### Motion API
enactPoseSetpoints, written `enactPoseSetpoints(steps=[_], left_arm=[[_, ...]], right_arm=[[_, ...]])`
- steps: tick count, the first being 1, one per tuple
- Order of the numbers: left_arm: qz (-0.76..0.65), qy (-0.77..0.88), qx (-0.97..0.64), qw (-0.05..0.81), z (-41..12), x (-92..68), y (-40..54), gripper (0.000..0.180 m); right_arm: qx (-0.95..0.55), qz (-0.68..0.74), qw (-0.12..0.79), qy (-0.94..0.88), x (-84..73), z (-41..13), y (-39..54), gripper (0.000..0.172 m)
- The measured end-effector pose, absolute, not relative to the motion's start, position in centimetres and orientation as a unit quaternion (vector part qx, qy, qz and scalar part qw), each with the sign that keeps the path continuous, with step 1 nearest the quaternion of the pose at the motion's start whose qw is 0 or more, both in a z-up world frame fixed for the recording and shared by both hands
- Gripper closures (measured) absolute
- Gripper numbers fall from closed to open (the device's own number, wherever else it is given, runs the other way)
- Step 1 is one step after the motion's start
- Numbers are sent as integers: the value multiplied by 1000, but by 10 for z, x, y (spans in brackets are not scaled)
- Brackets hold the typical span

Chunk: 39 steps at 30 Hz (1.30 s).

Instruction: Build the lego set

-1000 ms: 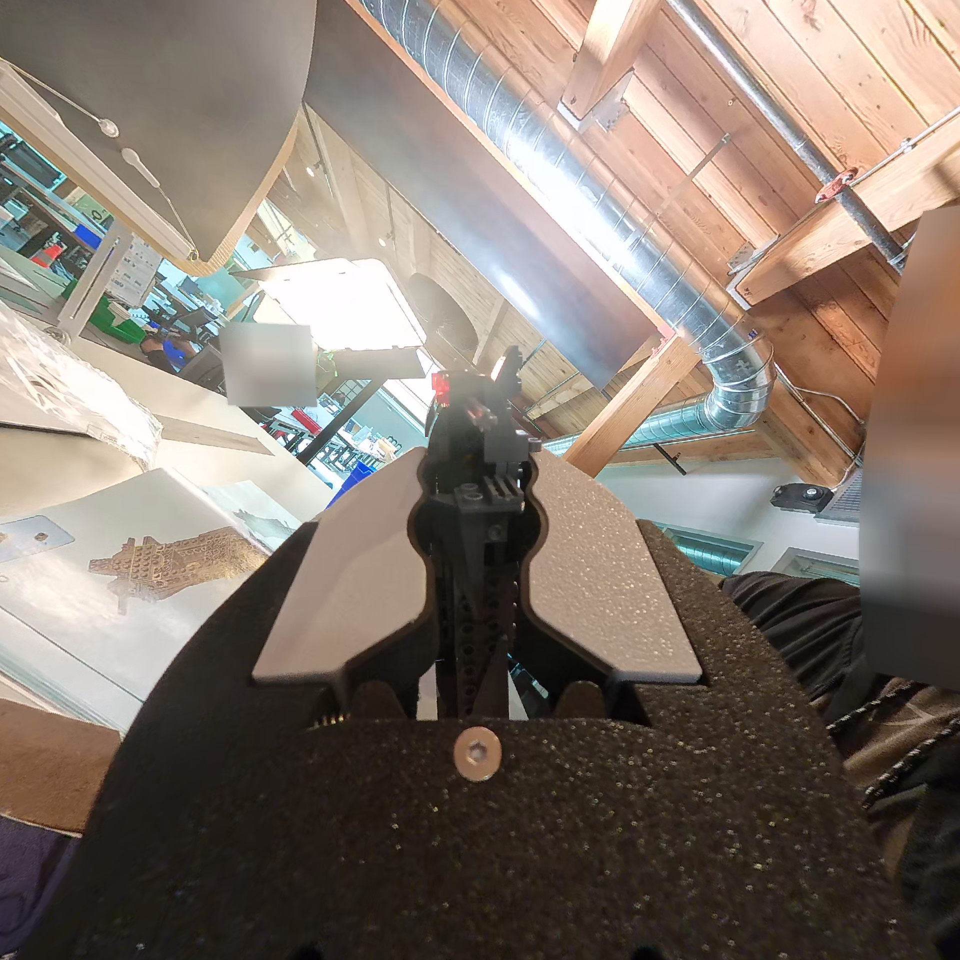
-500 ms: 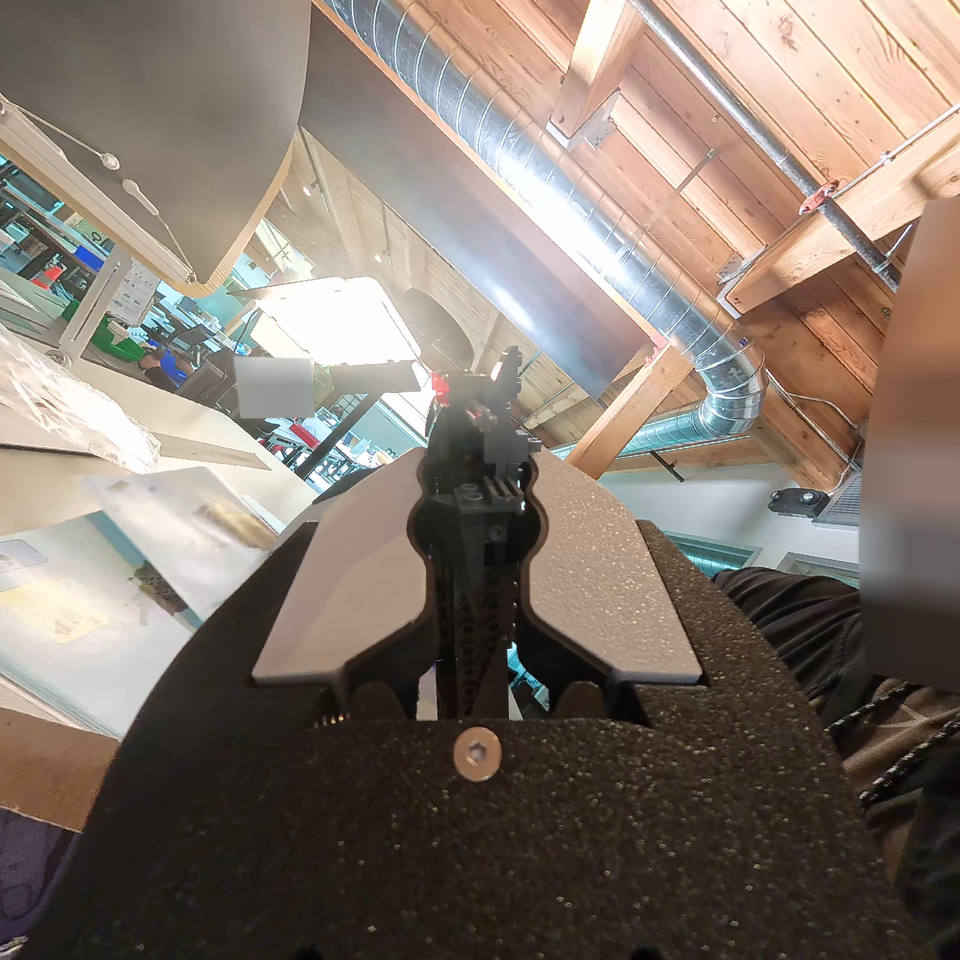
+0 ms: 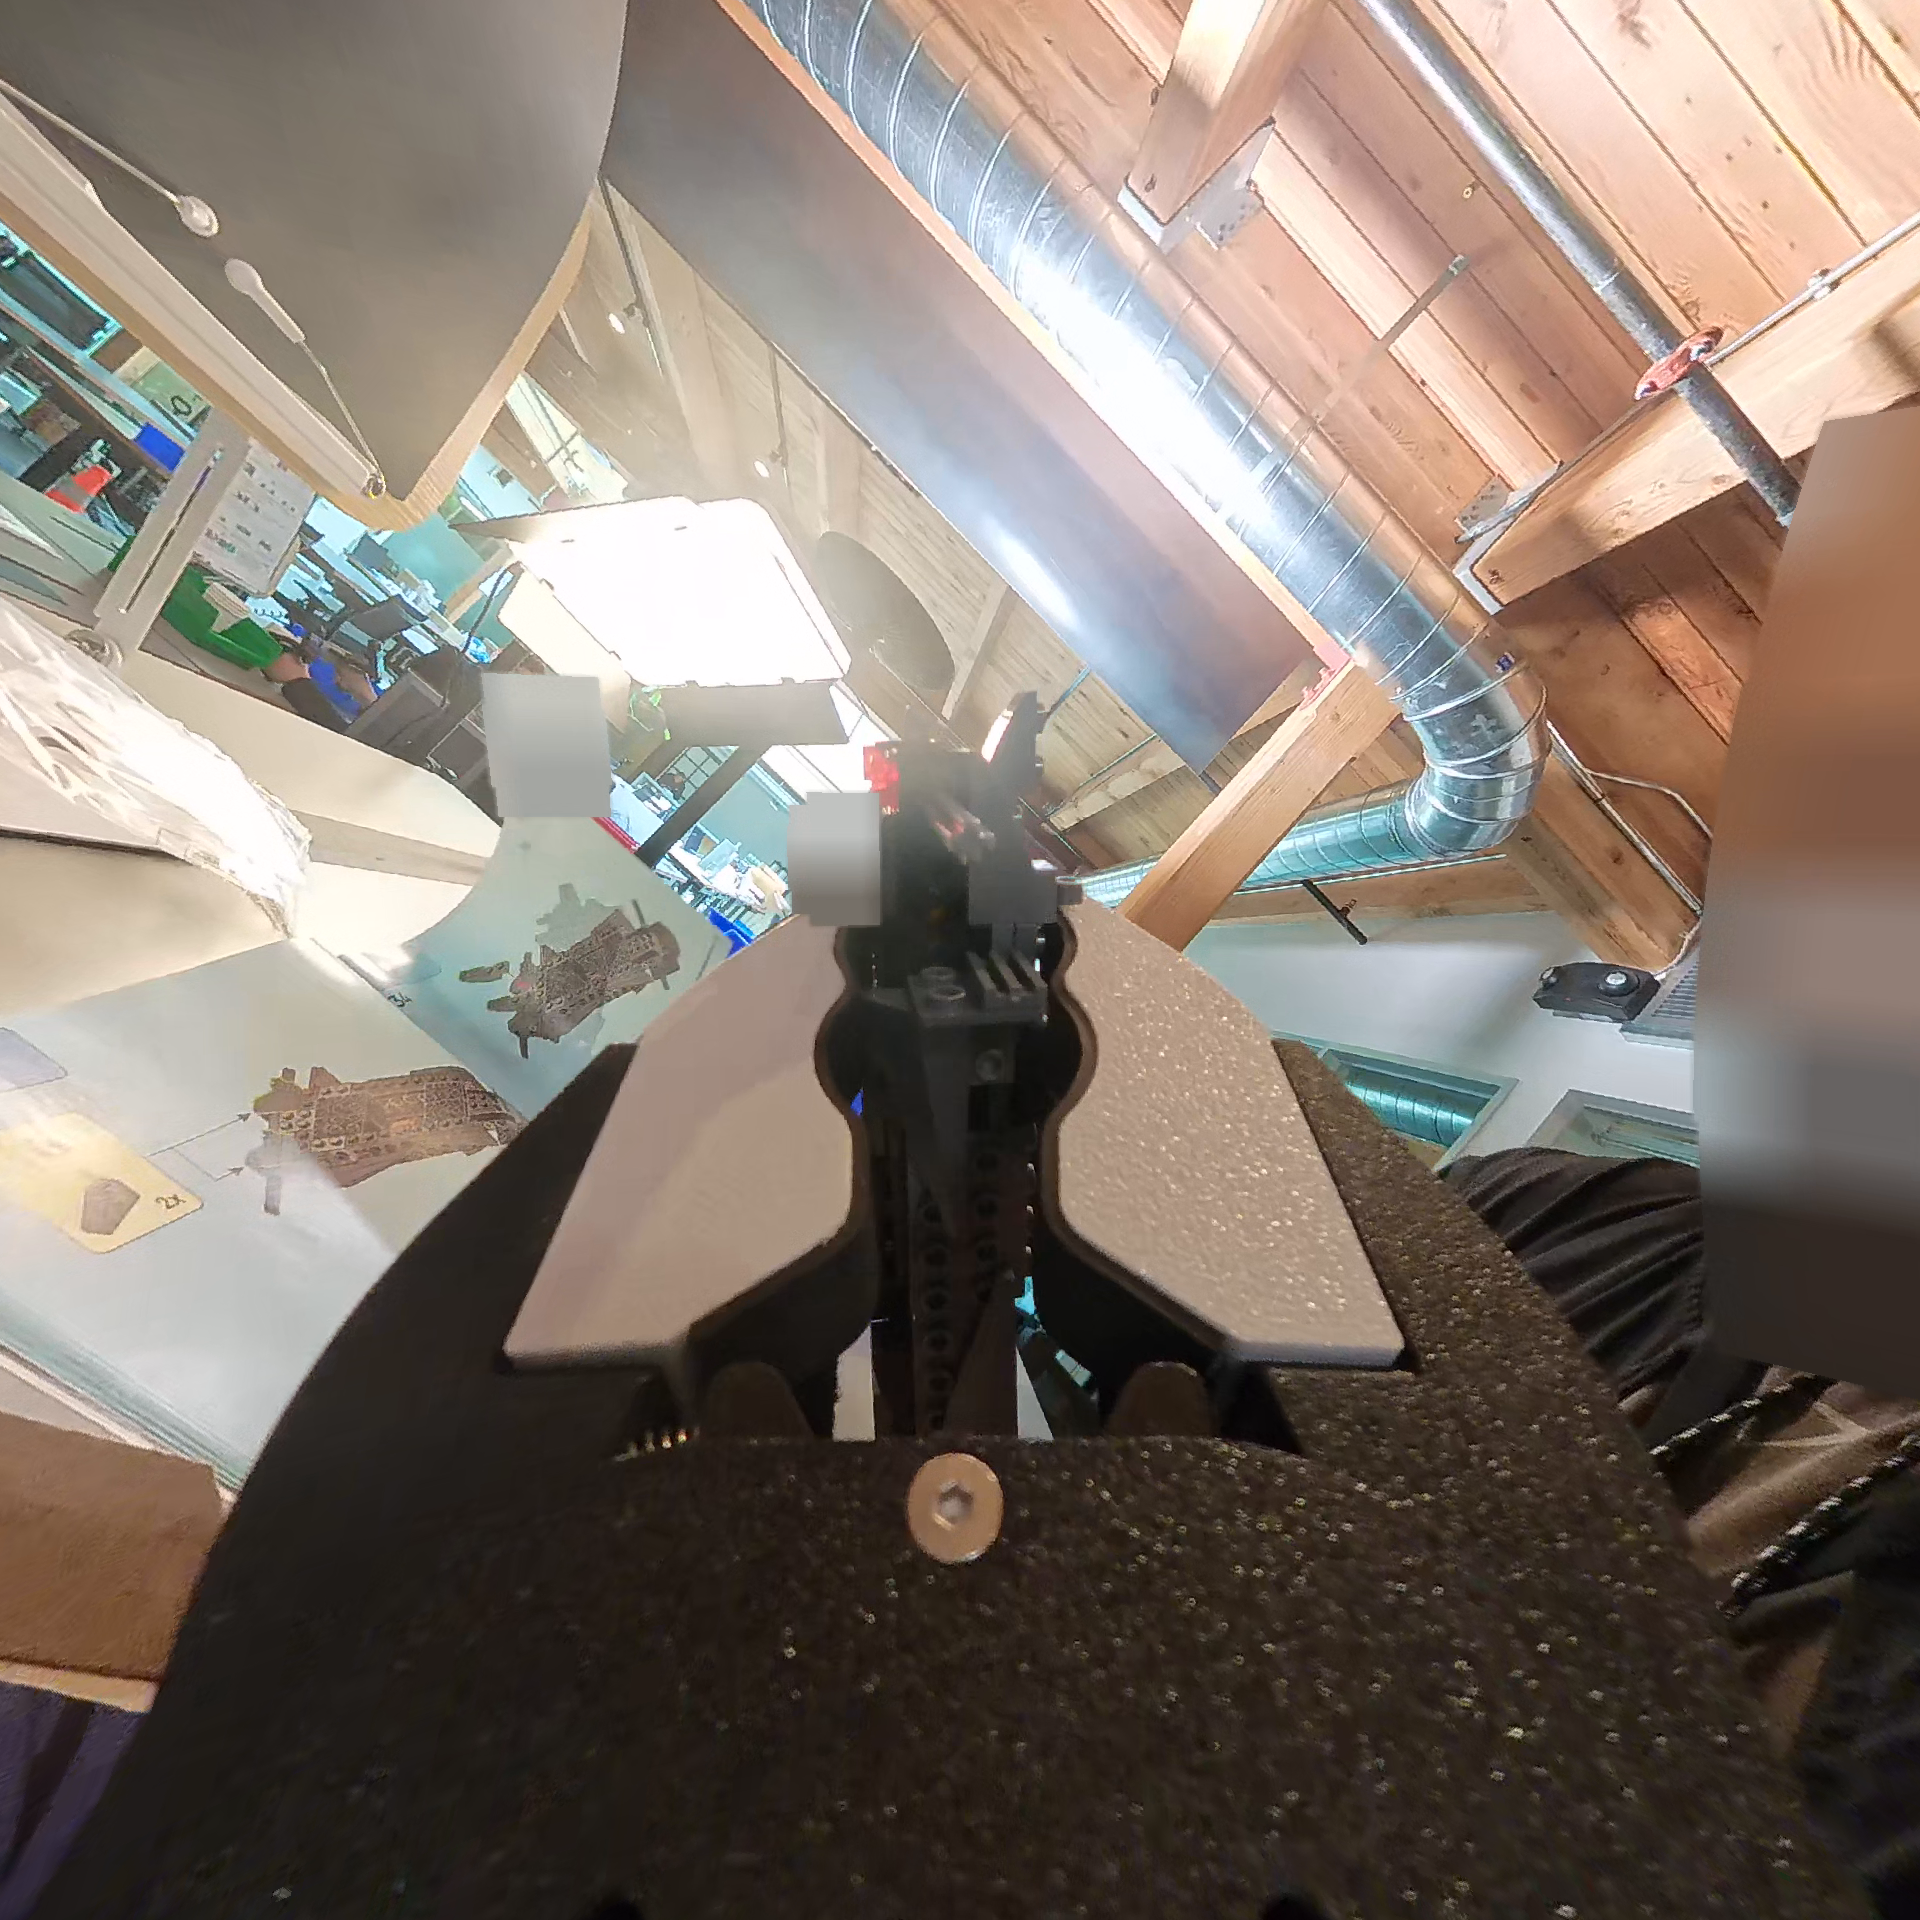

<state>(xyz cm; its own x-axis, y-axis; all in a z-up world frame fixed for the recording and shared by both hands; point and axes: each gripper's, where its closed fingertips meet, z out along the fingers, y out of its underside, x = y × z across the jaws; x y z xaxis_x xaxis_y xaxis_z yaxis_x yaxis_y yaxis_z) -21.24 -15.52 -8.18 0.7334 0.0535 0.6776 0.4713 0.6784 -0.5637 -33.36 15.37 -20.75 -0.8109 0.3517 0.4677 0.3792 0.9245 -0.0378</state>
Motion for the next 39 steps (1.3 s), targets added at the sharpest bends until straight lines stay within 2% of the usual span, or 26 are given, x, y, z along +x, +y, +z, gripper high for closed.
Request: enactPoseSetpoints(steps=[11, 15, 20, 24, 29, 39], left_arm=[[-138, -356, -400, 833, -90, -215, -140, 150], [-156, -367, -417, 817, -97, -216, -126, 150], [-177, -376, -446, 793, -110, -217, -104, 150], [-196, -378, -456, 782, -116, -217, -91, 150], [-214, -377, -475, 766, -122, -213, -73, 150], [-244, -386, -488, 743, -132, -211, -46, 150]], right_arm=[[-251, 161, 259, -919, -289, -172, 127, 128], [-279, 241, 244, -897, -270, -180, 115, 132], [-243, 273, 232, -901, -235, -190, 84, 134], [-225, 318, 187, -902, -218, -202, 56, 134], [-163, 376, 189, -892, -213, -206, 24, 134], [-174, 437, 135, -872, -220, -224, 21, 134]])
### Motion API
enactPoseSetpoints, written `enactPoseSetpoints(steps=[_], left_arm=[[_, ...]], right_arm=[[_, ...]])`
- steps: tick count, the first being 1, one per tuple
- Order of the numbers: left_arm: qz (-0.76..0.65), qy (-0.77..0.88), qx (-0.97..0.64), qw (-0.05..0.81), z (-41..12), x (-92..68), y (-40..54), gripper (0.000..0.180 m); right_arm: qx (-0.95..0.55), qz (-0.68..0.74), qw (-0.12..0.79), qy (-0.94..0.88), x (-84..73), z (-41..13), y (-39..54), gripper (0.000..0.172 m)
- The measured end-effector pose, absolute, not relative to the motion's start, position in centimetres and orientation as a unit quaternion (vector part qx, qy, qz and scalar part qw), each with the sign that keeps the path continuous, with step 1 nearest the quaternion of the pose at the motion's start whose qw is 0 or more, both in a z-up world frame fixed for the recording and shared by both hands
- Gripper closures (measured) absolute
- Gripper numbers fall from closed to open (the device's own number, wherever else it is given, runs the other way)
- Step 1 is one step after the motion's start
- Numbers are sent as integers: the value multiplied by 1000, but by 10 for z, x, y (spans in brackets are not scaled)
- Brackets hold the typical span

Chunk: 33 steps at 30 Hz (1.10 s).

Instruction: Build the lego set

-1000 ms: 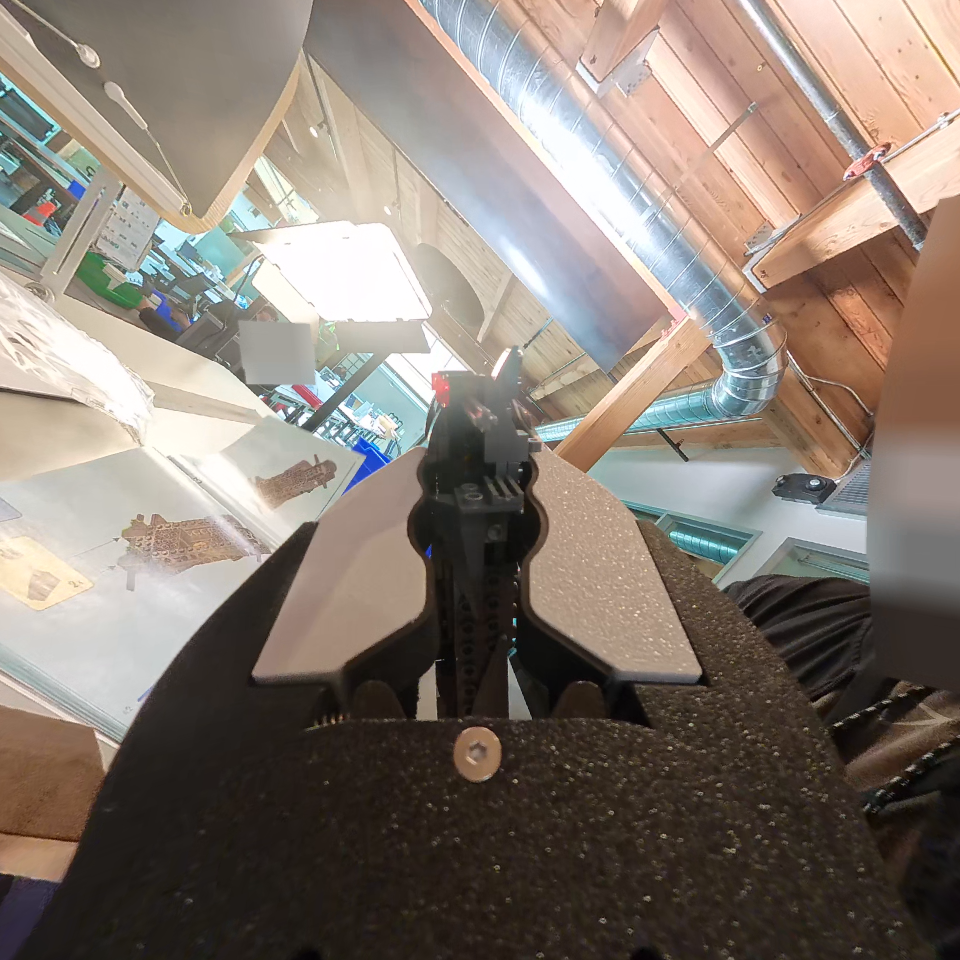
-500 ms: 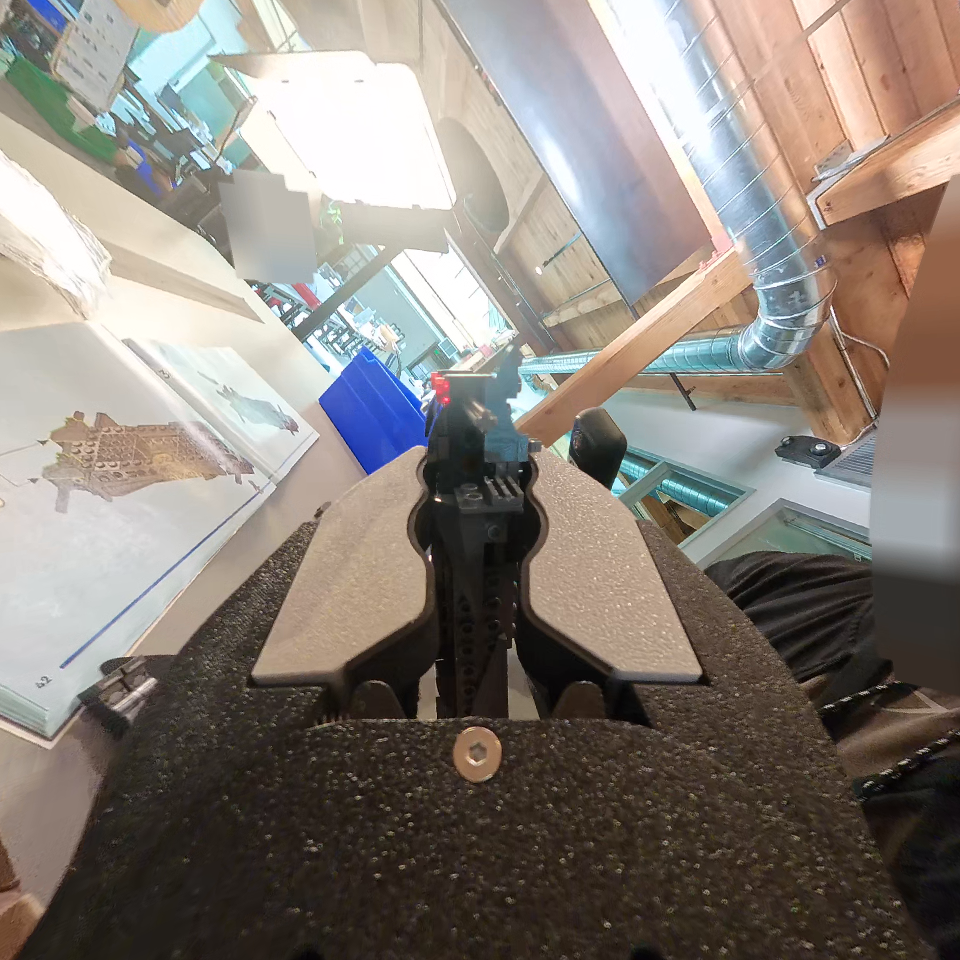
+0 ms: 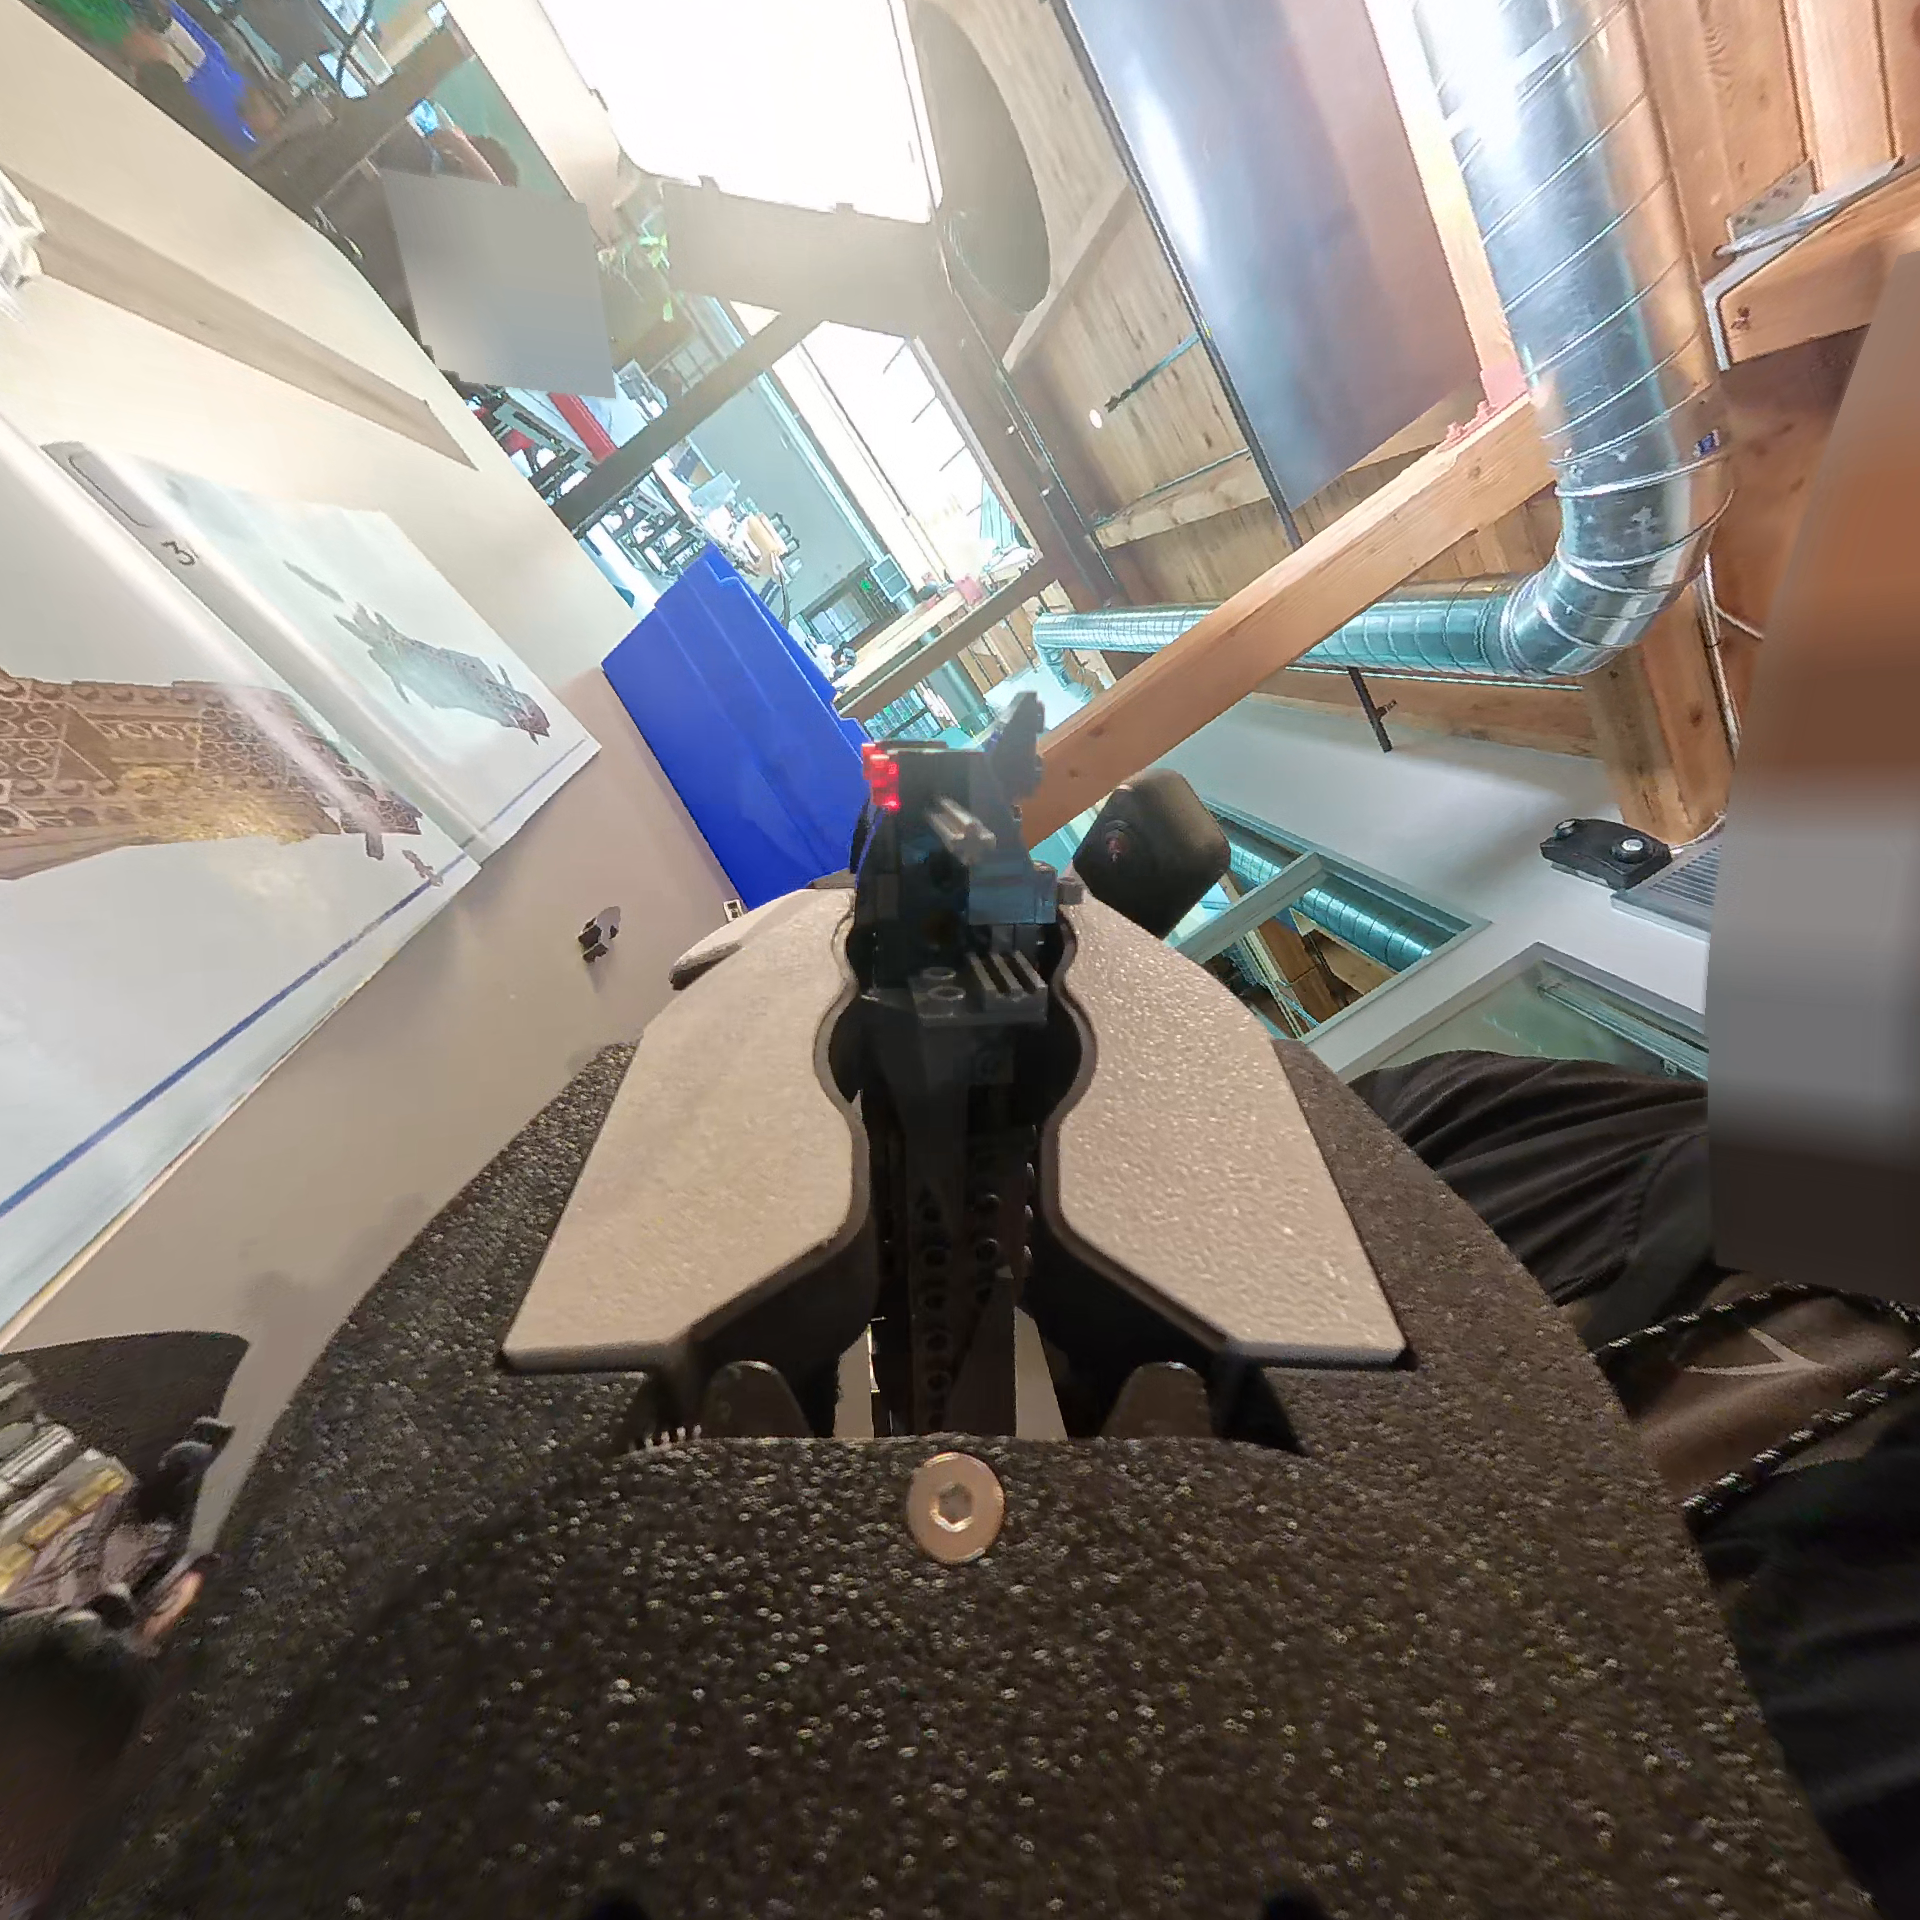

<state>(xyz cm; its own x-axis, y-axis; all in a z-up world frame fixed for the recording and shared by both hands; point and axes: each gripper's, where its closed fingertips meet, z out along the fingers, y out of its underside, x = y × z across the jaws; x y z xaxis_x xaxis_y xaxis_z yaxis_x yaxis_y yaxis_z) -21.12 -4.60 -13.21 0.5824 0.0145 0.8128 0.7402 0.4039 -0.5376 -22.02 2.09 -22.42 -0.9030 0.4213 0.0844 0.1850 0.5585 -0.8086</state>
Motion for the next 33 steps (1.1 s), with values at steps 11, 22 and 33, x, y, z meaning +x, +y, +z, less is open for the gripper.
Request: enactPoseSetpoints(steps=[11, 22, 33], left_arm=[[-275, -369, -479, 747, -129, -205, -33, 150], [-290, -354, -485, 745, -131, -200, -24, 150], [-294, -355, -514, 724, -142, -196, -10, 150]], right_arm=[[-165, 537, -4, -827, -189, -195, 1, 132], [-207, 588, -155, -767, -180, -174, 0, 124], [-201, 595, -183, -756, -169, -173, -10, 125]])
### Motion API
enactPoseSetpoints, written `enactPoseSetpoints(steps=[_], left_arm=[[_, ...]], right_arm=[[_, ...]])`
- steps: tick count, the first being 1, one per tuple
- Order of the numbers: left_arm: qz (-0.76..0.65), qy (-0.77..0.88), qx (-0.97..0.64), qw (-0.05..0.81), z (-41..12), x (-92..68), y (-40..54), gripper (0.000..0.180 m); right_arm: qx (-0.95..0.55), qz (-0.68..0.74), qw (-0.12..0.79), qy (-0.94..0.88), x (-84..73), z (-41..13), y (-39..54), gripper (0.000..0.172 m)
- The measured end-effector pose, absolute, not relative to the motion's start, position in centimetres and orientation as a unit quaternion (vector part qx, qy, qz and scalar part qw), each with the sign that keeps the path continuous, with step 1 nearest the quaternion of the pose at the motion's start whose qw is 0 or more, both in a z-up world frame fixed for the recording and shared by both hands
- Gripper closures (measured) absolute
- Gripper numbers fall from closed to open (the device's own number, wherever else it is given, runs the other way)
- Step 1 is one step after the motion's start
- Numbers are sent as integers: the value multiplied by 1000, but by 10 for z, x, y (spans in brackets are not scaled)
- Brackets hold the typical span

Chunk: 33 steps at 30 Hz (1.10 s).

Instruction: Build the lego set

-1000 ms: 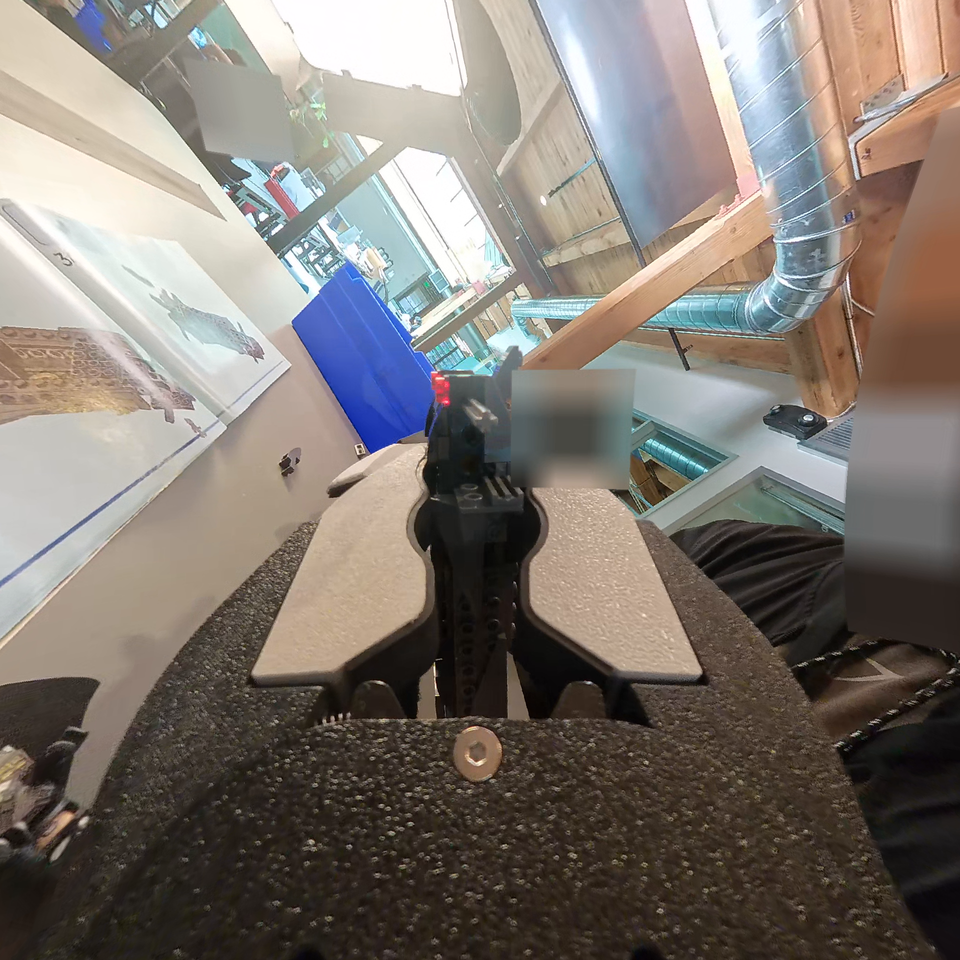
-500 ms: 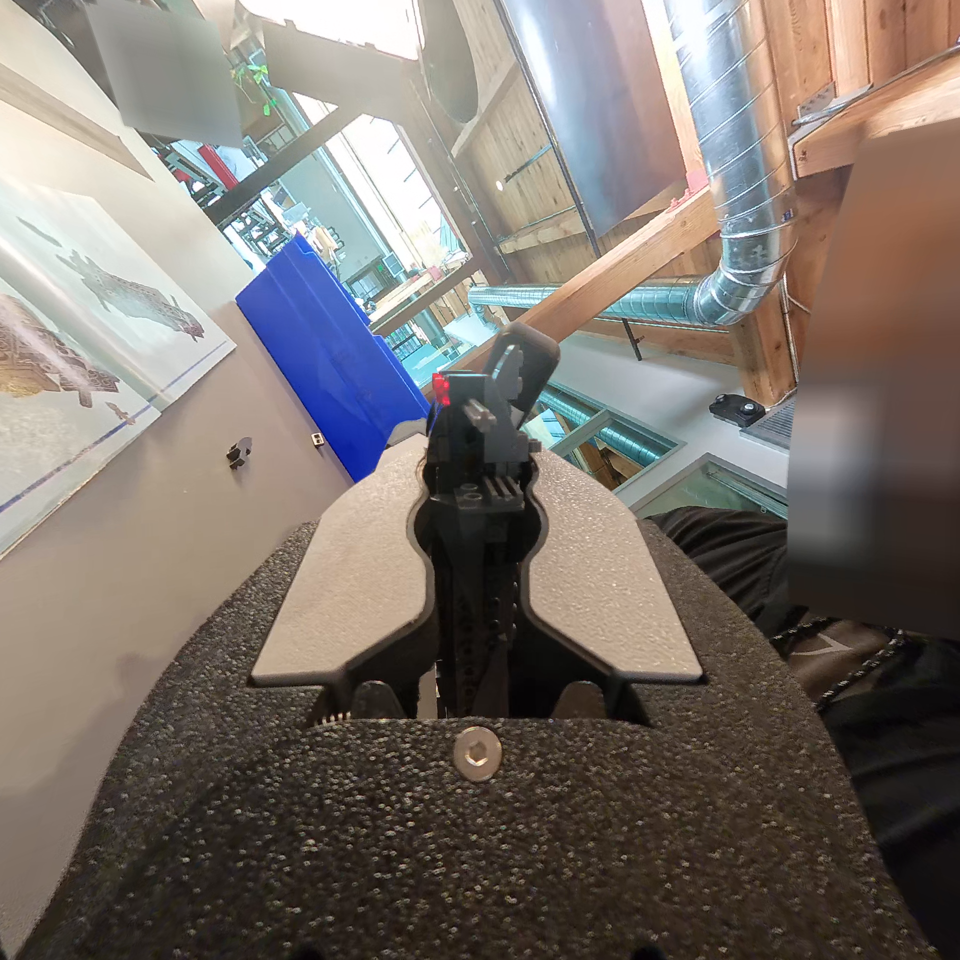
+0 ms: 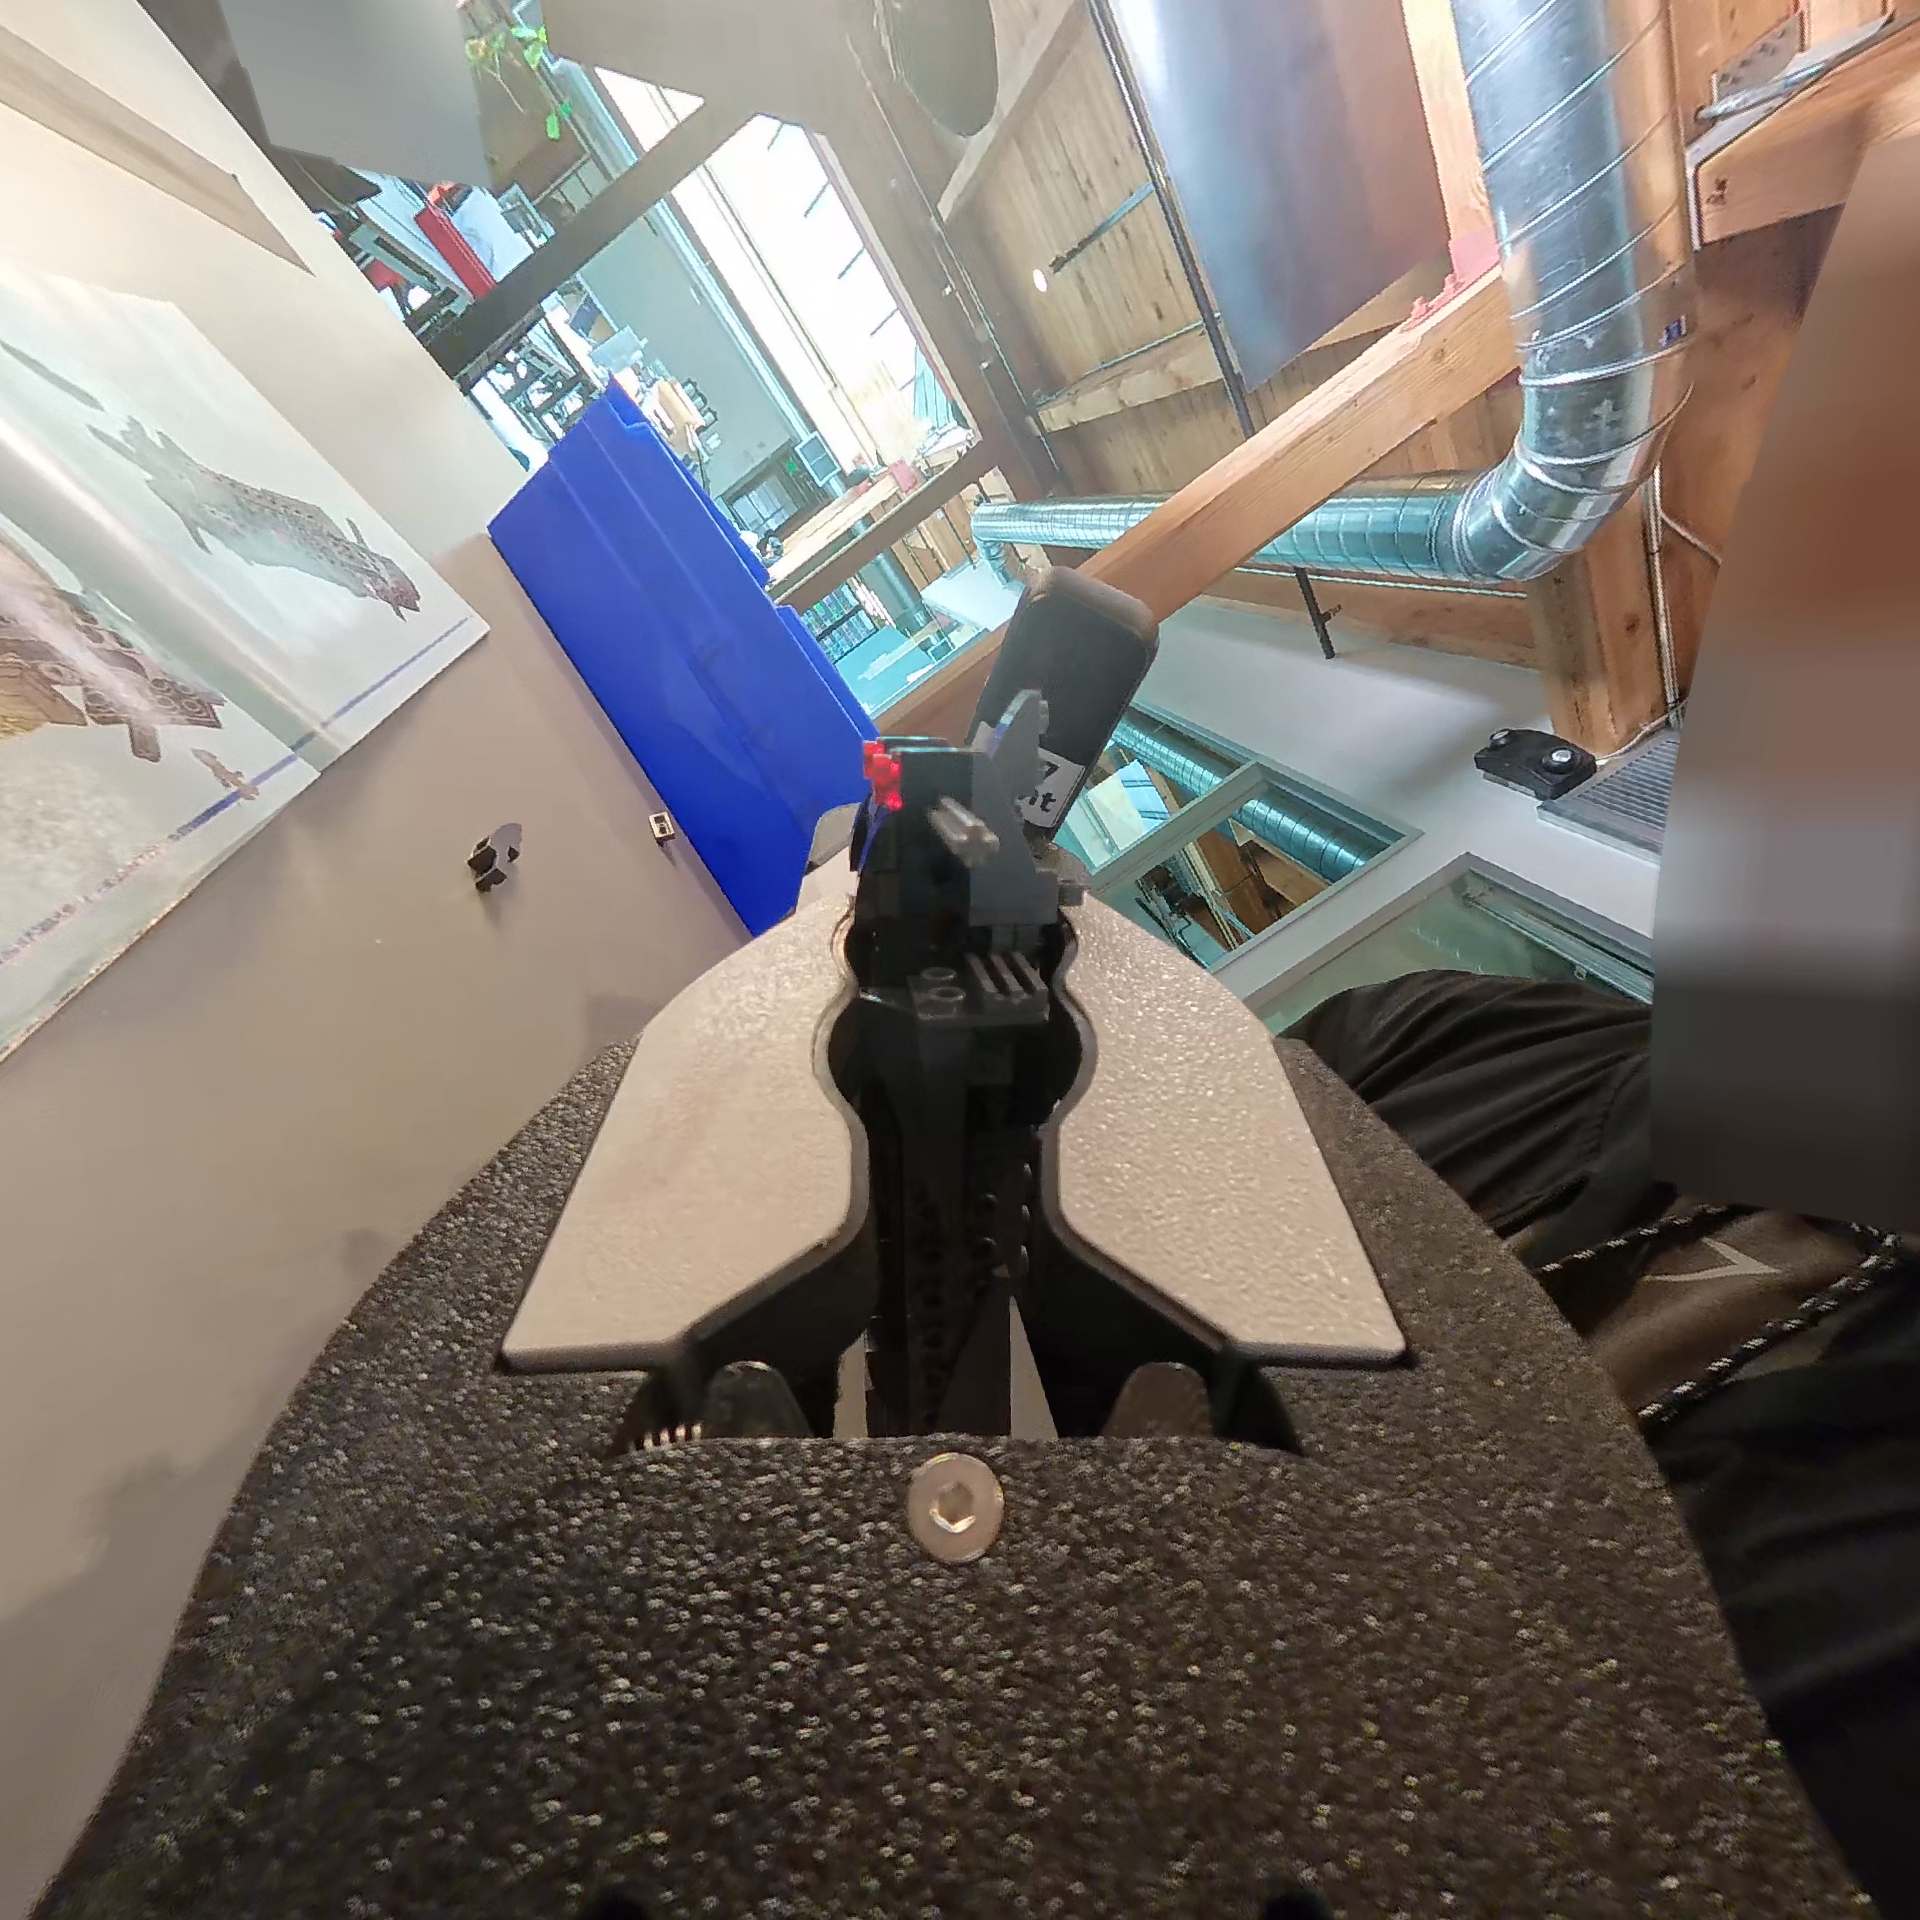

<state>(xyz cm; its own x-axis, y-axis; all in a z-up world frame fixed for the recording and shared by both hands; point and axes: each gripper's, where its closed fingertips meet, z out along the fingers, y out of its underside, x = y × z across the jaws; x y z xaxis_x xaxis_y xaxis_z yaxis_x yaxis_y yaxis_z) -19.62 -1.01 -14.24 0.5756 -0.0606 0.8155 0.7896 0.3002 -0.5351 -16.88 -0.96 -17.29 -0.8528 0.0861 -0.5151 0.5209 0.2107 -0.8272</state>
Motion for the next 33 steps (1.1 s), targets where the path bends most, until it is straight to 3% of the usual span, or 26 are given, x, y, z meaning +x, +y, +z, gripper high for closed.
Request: enactPoseSetpoints(steps=[8, 33], left_arm=[[-297, -355, -524, 715, -148, -195, -2, 149], [-281, -358, -531, 714, -151, -197, 0, 141]], right_arm=[[213, -583, 197, 759, -167, -183, -12, 137], [273, -609, 226, 710, -185, -179, -6, 145]])
